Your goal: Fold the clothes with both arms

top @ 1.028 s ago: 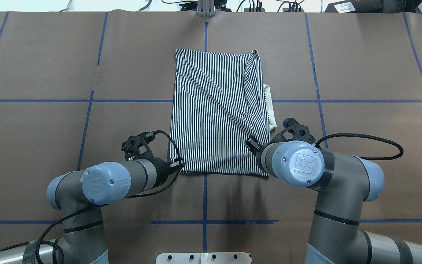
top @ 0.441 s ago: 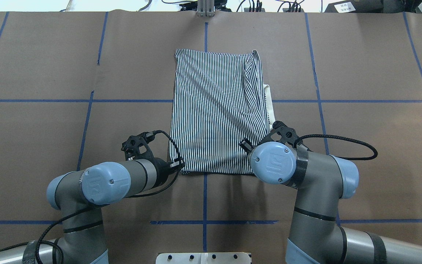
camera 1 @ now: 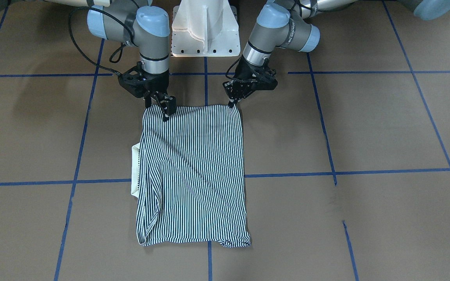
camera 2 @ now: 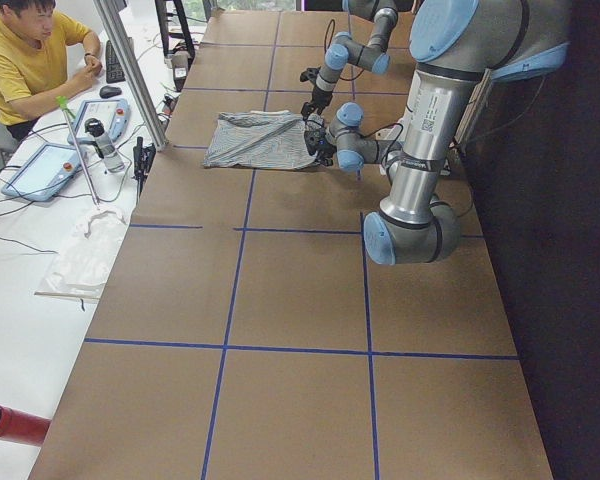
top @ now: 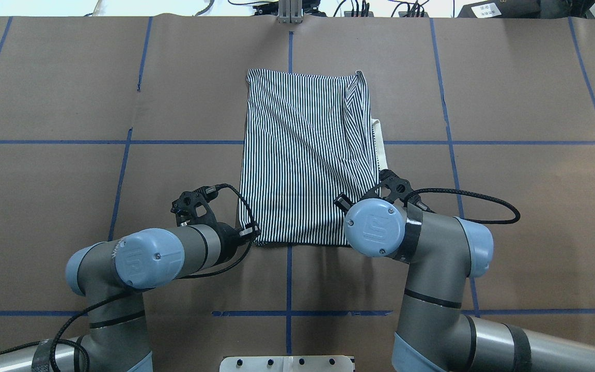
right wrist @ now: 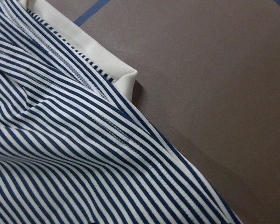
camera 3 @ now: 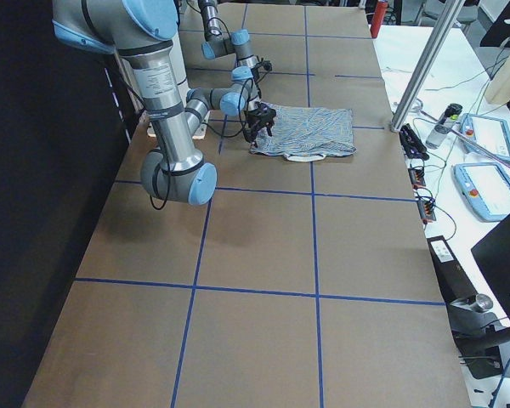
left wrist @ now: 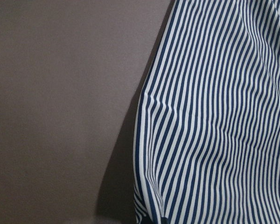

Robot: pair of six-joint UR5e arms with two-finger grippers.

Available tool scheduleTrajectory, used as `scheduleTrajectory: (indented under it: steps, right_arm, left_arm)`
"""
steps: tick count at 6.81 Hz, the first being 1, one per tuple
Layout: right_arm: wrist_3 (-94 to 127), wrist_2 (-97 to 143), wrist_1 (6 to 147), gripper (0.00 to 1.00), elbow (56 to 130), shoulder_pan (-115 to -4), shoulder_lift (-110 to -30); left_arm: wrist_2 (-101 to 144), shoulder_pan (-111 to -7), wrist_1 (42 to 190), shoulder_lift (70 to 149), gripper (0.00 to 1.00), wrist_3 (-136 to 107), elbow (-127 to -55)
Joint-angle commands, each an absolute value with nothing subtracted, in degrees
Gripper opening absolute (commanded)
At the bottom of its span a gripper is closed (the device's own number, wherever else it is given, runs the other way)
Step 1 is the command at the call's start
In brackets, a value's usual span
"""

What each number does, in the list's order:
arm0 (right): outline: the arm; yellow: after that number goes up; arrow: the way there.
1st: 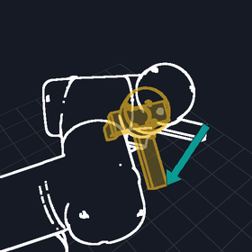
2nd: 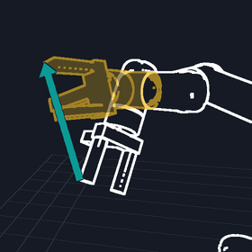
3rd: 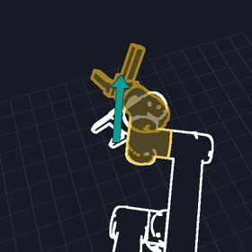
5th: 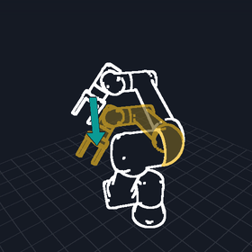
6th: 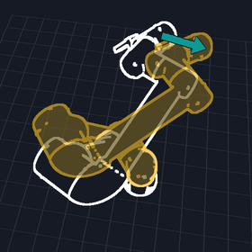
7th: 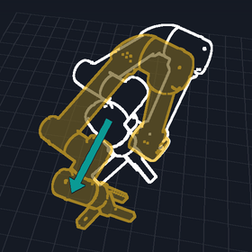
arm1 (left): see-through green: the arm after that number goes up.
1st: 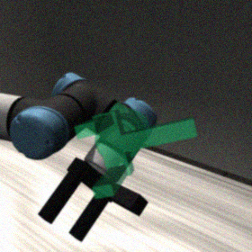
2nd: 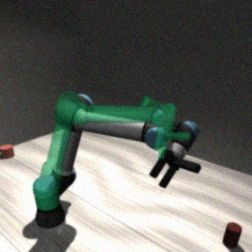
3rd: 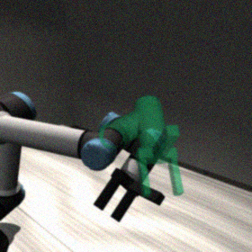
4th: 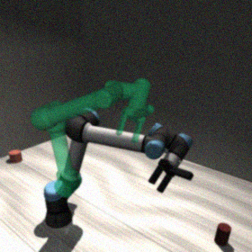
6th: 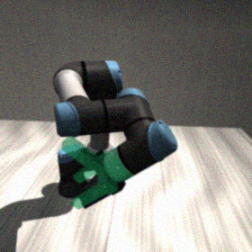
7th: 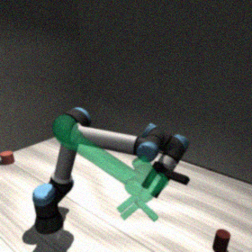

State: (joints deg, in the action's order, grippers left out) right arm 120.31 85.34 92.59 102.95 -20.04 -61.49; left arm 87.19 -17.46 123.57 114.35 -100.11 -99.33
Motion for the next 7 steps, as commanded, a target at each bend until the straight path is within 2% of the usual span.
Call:
scheduleTrajectory:
  steps: [1, 4, 5, 6, 7]
  right_arm:
    - [120.85, 85.25, 92.64, 0.89, 100.64, -20.04, -60.03]
    - [120.85, 85.25, 92.9, 0.88, 99.05, -19.6, -59.94]
    - [120.94, 85.34, 92.9, 0.81, 99.05, -19.6, -59.85]
    - [121.11, 85.34, 92.9, 0.47, 99.05, -19.6, -59.85]
    - [121.11, 85.34, 92.9, 0.0, 99.14, -19.6, -59.85]
  left_arm:
    - [87.19, -17.49, 123.57, 114.35, 0.0, -100.11, -99.32]
    - [87.19, -17.49, 123.57, 114.35, 0.0, -100.11, -99.32]
    - [87.19, -17.49, 123.57, 114.26, 0.0, -100.11, -99.32]
    - [87.19, -17.49, 123.57, 114.26, 0.0, -100.11, -99.32]
    - [87.19, -17.49, 123.57, 114.26, 0.0, -100.11, -99.32]
